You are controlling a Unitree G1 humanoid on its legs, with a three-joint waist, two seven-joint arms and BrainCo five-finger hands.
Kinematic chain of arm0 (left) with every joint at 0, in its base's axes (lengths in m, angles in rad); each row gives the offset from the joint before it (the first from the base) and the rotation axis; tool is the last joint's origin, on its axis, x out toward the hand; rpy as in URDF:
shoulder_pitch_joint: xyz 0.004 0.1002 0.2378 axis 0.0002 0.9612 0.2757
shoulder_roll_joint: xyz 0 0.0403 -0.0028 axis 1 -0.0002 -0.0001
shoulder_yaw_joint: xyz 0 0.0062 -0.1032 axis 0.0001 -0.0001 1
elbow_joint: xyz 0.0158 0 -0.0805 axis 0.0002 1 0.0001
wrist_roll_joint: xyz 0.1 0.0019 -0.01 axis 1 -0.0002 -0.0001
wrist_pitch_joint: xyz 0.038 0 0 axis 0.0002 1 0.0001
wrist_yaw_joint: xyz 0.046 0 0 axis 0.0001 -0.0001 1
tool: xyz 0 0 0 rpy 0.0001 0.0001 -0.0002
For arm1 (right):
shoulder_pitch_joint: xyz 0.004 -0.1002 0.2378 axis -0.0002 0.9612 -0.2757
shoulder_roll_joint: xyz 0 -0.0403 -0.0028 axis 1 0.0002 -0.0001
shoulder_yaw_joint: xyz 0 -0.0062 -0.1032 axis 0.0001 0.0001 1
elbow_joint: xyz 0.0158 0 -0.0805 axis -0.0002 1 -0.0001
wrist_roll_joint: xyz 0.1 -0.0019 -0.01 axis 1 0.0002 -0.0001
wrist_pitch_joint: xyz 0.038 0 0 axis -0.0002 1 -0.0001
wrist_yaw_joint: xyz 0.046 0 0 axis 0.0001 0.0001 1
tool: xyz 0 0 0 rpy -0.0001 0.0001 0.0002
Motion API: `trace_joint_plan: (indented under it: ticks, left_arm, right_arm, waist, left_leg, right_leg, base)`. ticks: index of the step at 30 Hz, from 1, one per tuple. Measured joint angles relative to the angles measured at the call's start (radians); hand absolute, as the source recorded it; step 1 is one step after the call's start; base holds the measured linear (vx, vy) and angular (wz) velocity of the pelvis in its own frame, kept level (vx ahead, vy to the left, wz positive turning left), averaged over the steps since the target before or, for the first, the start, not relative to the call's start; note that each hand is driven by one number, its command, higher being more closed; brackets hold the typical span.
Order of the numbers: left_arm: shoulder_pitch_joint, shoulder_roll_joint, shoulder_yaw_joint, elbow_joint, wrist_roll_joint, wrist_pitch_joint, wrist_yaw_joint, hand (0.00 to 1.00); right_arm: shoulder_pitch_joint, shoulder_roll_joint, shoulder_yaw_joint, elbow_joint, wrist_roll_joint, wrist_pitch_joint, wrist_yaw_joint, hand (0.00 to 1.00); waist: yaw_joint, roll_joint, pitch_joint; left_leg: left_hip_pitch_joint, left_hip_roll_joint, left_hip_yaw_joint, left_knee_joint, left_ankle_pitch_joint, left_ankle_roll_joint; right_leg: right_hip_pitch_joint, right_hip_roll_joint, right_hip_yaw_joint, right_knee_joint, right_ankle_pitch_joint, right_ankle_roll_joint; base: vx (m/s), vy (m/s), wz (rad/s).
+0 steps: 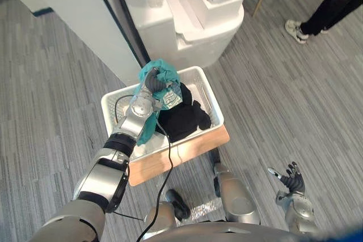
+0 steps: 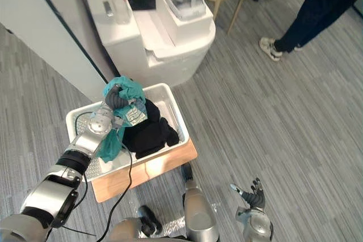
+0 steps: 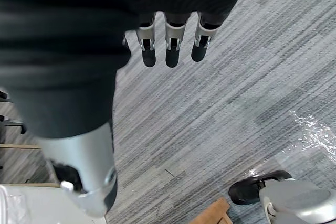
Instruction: Tidy the bed and pick cloth on bed and put in laundry
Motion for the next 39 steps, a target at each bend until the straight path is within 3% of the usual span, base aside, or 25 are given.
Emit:
trace_joint_plan:
  ticks: [3, 8, 13, 18, 20, 23, 29, 35, 39]
  left_arm:
    - [-0.002, -0.009, -0.008, 0.018, -0.041, 0.004, -0.015, 0.00]
    - [0.021, -0.053, -0.009, 0.006, -0.075, -0.049, -0.027, 0.00]
    - [0.145, -0.072, -0.028, -0.169, -0.084, -0.098, -0.034, 0.00]
    - [0.243, -0.090, -0.025, -0.267, -0.201, -0.098, -0.069, 0.00]
    - [0.307, -0.106, -0.007, -0.314, -0.283, -0.097, -0.106, 0.00]
    - [0.383, -0.121, 0.036, -0.376, -0.353, -0.097, -0.136, 0.00]
    - [0.558, -0.158, 0.107, -0.524, -0.498, -0.108, -0.153, 0.00]
    - [0.707, -0.178, 0.185, -0.526, -0.537, -0.098, -0.135, 0.00]
    - [0.829, -0.191, 0.264, -0.385, -0.576, -0.033, -0.180, 0.00]
  right_arm:
    - [-0.002, 0.001, 0.026, -0.024, 0.005, 0.000, -0.001, 0.00]
    - [-0.004, 0.000, 0.036, -0.053, 0.005, 0.000, -0.020, 0.00]
    - [-0.004, 0.000, 0.049, -0.053, 0.005, 0.002, -0.021, 0.00]
    - [0.007, -0.002, 0.032, -0.030, 0.004, 0.003, -0.024, 0.00]
    - [0.018, -0.007, 0.030, -0.011, -0.004, 0.008, -0.024, 0.00]
    - [0.060, -0.001, 0.015, -0.004, -0.018, 0.021, -0.024, 0.00]
    - [0.169, 0.017, -0.049, 0.003, -0.079, 0.039, -0.044, 0.00]
    - [0.203, 0.051, -0.091, 0.035, -0.087, 0.044, -0.059, 0.00]
    - [0.215, 0.061, -0.133, 0.088, -0.086, 0.042, -0.039, 0.00]
  waist:
    - [-0.003, 0.002, 0.014]
    - [0.004, 0.014, 0.032]
    - [0.000, 0.027, 0.037]
    - [-0.007, 0.048, 0.024]
    - [-0.004, 0.081, -0.015]
    - [-0.001, 0.105, -0.069]
    - [0.013, 0.109, -0.189]
    - [0.043, 0.099, -0.248]
    - [0.079, 0.095, -0.272]
  left_leg:
    - [-0.031, 0.006, 0.002, 0.020, -0.009, -0.001]
    - [-0.032, 0.006, 0.001, 0.020, -0.008, -0.001]
    - [-0.030, -0.007, -0.024, 0.012, 0.005, 0.009]
    - [0.010, -0.016, -0.061, -0.016, 0.017, 0.015]
    - [0.023, -0.024, -0.071, -0.041, 0.024, 0.014]
    - [0.070, -0.031, -0.081, -0.091, 0.039, 0.007]
    - [0.166, -0.041, -0.085, -0.183, 0.065, -0.004]
    - [0.185, -0.047, -0.096, -0.197, 0.069, 0.000]
    - [0.226, -0.049, -0.114, -0.214, 0.077, 0.000]
  right_leg:
    - [-0.031, 0.002, 0.009, 0.011, 0.000, 0.000]
    - [-0.034, 0.001, 0.007, 0.016, 0.000, 0.000]
    - [-0.019, -0.017, -0.022, 0.013, 0.000, 0.002]
    - [0.048, -0.029, -0.066, -0.018, 0.001, 0.004]
    - [0.070, -0.035, -0.078, -0.045, 0.005, 0.009]
    - [0.119, -0.034, -0.096, -0.072, 0.005, 0.009]
    - [0.206, -0.022, -0.123, -0.119, 0.004, 0.009]
    - [0.225, -0.026, -0.144, -0.120, 0.004, 0.009]
    - [0.270, -0.026, -0.167, -0.122, 0.000, 0.007]
  base:
    - [-0.03, -0.031, -0.08]
    - [-0.01, -0.014, 0.01]
    - [-0.02, -0.020, 0.16]
    - [-0.02, -0.019, 0.29]
    - [0.00, -0.022, 0.19]
    - [0.04, -0.010, 0.08]
    - [0.05, -0.017, 0.07]
    - [-0.02, -0.013, 0.06]
    - [-0.07, -0.044, 0.14]
